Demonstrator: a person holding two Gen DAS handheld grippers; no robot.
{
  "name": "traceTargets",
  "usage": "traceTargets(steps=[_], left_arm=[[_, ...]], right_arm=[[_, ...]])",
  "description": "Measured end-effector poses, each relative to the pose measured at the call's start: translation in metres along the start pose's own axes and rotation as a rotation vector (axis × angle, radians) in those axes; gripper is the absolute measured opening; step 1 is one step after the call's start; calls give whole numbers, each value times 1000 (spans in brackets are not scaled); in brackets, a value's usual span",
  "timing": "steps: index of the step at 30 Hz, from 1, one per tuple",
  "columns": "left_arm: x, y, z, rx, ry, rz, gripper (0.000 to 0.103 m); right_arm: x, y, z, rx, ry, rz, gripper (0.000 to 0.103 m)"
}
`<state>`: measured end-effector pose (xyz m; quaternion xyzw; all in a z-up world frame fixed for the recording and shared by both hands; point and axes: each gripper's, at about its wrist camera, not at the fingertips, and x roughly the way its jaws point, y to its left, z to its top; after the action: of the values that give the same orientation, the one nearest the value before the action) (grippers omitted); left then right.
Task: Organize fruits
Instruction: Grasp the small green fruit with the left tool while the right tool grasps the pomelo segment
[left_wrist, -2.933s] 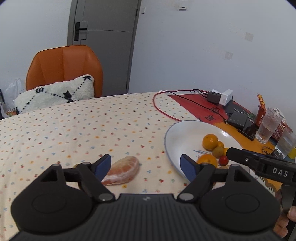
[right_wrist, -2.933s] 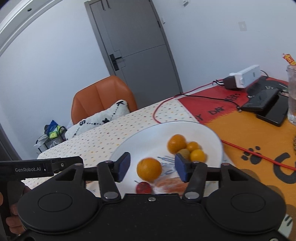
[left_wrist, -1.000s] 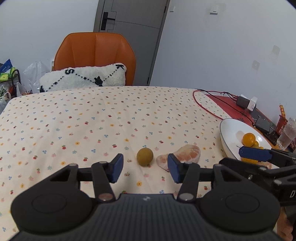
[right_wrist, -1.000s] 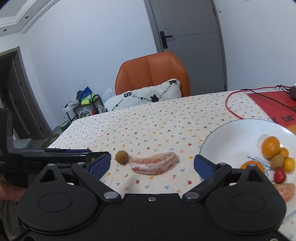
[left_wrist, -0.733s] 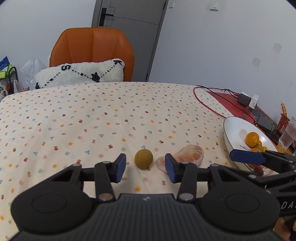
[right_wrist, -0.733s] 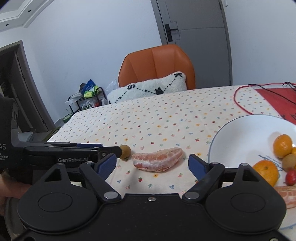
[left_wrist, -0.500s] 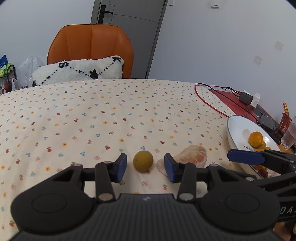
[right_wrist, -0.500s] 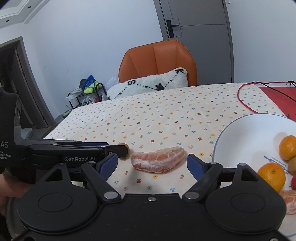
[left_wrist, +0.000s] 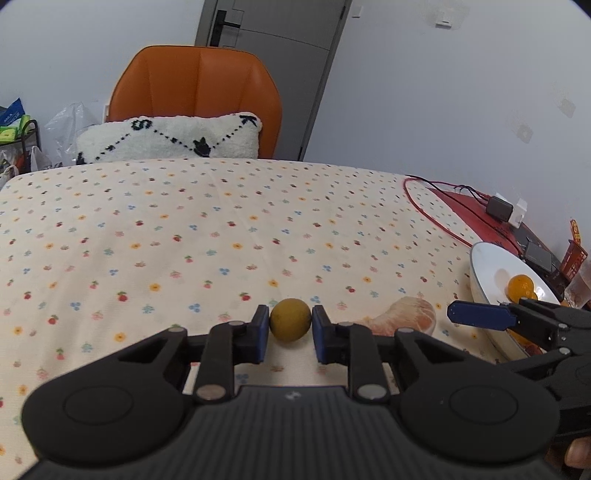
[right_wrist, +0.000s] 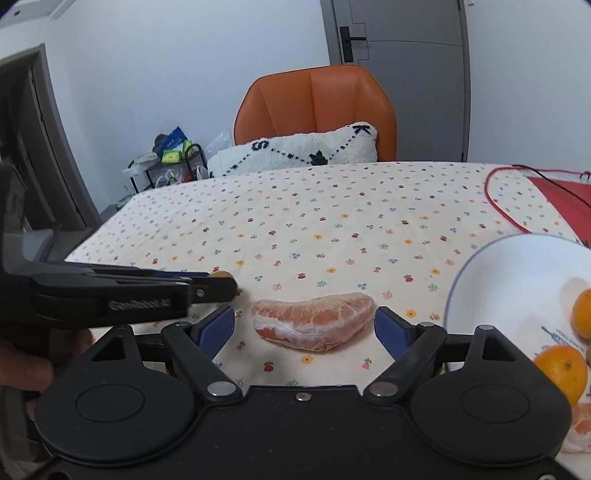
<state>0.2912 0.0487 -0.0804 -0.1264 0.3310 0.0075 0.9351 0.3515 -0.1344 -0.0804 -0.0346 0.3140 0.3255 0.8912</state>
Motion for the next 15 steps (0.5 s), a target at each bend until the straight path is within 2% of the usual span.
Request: traceTargets(steps=[3, 5, 15], left_arm=[[-5, 8, 1, -11, -8, 7, 23], [-7, 11, 2, -16, -13, 9, 23], [-13, 25, -1, -40, -21, 15, 23]], right_arm=[[6, 7, 2, -31, 7, -15, 94], [10, 10, 3, -41, 10, -27, 96], [31, 13, 3, -70, 50, -71, 98]])
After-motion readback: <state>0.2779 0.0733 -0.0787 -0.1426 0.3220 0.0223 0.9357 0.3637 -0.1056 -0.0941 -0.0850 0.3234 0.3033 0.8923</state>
